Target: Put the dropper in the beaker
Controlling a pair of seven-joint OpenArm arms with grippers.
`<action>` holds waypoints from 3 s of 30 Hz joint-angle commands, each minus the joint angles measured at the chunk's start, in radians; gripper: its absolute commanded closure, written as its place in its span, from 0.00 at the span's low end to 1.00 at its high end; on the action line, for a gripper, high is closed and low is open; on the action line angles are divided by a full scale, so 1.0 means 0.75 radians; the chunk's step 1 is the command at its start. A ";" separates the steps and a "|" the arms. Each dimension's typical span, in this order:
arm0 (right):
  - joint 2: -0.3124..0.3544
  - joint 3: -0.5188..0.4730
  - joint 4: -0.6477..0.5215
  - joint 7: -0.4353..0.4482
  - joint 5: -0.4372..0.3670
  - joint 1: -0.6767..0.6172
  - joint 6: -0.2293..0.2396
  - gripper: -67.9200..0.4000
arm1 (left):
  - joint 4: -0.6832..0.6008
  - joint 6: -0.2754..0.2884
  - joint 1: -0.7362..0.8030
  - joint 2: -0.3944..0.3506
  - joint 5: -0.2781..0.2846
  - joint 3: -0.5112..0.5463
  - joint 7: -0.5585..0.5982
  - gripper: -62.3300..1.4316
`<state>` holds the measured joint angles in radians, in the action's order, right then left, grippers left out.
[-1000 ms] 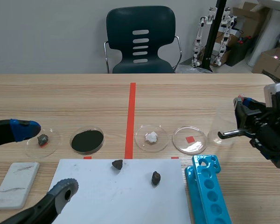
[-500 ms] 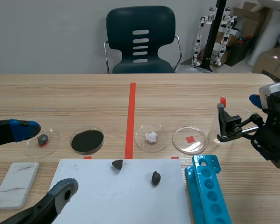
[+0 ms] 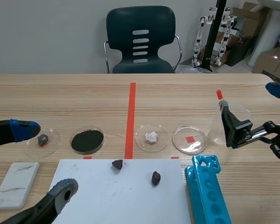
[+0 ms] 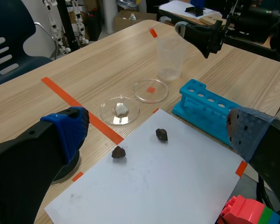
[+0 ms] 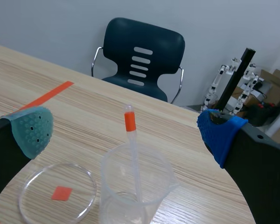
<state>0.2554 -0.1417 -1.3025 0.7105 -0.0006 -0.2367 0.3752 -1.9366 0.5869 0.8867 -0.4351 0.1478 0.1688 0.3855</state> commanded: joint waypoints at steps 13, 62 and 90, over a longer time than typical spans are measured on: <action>0.058 0.001 -0.105 0.014 -0.234 -0.102 0.015 0.04 | -0.008 0.000 0.010 0.006 0.017 0.002 0.018 0.01; 0.058 0.001 -0.105 0.014 -0.235 -0.102 0.015 0.04 | -0.008 0.000 0.010 0.006 0.017 0.002 0.018 0.01; 0.058 0.001 -0.105 0.014 -0.234 -0.103 0.015 0.04 | -0.008 0.000 0.010 0.006 0.017 0.002 0.018 0.01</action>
<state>0.2909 -0.1417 -1.3773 0.7059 -0.1661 -0.3302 0.3859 -1.9366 0.5873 0.8864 -0.4351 0.1478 0.1688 0.3855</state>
